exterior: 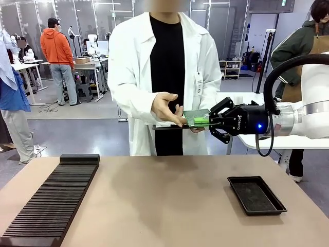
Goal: Inspect the PCB.
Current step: Place the Blank PCB in the ESD tray.
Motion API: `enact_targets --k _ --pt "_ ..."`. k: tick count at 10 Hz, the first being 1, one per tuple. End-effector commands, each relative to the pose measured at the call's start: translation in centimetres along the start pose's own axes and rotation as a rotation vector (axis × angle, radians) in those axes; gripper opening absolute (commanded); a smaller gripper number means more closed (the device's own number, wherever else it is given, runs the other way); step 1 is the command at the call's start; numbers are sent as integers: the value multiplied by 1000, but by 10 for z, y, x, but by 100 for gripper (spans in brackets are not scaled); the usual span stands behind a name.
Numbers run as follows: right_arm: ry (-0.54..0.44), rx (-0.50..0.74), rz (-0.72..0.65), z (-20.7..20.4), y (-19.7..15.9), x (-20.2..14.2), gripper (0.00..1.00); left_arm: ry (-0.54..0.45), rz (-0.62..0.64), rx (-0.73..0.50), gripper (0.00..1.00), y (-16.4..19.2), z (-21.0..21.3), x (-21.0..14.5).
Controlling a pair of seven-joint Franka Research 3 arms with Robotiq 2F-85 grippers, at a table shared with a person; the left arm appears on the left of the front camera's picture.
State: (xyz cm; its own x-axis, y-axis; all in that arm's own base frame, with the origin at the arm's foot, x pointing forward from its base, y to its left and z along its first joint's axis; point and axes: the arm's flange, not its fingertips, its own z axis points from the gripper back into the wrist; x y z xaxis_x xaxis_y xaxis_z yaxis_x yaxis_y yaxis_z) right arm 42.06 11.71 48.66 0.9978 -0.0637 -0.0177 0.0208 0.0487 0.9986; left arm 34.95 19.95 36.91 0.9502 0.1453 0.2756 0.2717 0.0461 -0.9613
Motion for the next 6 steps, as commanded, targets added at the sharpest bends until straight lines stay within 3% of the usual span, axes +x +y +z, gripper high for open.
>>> enact_targets --k 1,6 --pt "0 -1 5 -1 2 -1 0 1 3 4 100 -3 1 3" --pt "0 -1 5 -1 2 -1 0 1 3 4 100 -3 1 3"
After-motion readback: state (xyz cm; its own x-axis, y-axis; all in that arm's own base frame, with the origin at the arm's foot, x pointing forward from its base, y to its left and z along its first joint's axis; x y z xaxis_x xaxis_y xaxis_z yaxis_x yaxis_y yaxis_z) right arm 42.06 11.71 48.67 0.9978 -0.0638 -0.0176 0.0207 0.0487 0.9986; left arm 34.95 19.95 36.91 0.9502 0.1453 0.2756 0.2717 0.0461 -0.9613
